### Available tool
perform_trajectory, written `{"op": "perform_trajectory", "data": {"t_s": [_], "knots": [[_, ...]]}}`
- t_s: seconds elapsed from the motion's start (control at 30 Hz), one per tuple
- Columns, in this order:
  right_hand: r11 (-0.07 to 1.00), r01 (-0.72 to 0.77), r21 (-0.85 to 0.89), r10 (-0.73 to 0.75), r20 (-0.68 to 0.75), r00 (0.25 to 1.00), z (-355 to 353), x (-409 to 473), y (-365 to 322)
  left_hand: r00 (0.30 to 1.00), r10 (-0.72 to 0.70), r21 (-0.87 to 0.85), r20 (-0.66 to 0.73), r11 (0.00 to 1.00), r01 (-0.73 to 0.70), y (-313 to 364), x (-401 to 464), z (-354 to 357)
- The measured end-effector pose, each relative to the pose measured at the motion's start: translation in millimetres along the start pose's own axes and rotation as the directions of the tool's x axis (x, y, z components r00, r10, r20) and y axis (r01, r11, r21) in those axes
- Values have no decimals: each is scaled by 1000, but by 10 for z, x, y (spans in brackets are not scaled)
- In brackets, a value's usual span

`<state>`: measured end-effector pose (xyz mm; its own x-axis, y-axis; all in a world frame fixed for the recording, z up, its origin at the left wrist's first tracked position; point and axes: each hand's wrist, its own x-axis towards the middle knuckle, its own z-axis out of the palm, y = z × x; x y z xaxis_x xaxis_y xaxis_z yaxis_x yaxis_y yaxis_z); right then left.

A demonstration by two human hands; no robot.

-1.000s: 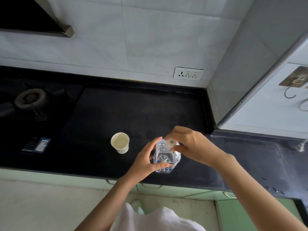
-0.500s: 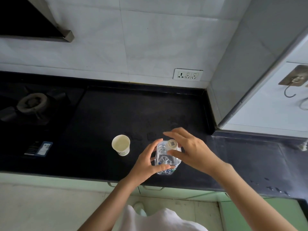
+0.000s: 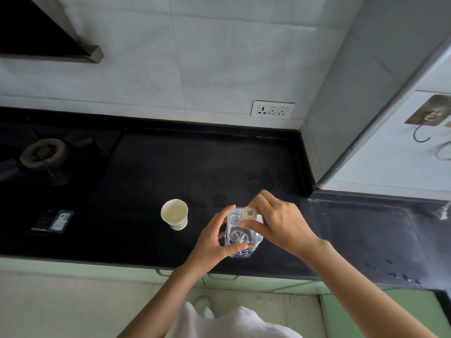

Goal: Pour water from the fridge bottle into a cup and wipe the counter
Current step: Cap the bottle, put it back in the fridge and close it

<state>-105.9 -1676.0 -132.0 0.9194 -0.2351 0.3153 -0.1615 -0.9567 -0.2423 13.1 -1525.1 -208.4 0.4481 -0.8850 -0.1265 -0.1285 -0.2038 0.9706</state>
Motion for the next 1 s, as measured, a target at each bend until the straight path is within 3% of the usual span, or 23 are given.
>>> {"op": "perform_trajectory", "data": {"t_s": [0.07, 0.2, 0.3, 0.47, 0.6, 0.7, 0.87, 1.0], "knots": [[999, -17, 47, 16, 20, 1000, -8, -7, -13, 1000, -1, 3, 2, 1000, 1, 2, 2, -2], [963, 100, 251, -153, 200, 968, -155, 2, 95, 1000, 2, -11, 9, 1000, -2, -8, 14, -10], [939, 113, 324, -196, 237, 951, -206, 54, 145, 1000, 5, -18, 15, 1000, -5, -11, 11, -14], [976, 177, 127, -192, 116, 974, -81, 63, 95, 1000, -4, -12, -3, 1000, 4, -4, 15, -13], [998, 53, -27, -54, -24, 998, -10, -8, -18, 1000, 1, -4, -12, 1000, -1, -18, 11, 7], [998, 61, 1, -61, 10, 998, -39, 12, -23, 1000, -7, -6, -4, 1000, 7, -14, 14, -7], [957, 141, 253, -208, 262, 942, -222, 113, 129, 1000, 5, -21, 5, 1000, -5, 1, 20, -17], [965, 234, 123, -255, 208, 944, -167, 125, 100, 1000, -1, -35, 3, 999, 1, -8, 8, -24]]}}
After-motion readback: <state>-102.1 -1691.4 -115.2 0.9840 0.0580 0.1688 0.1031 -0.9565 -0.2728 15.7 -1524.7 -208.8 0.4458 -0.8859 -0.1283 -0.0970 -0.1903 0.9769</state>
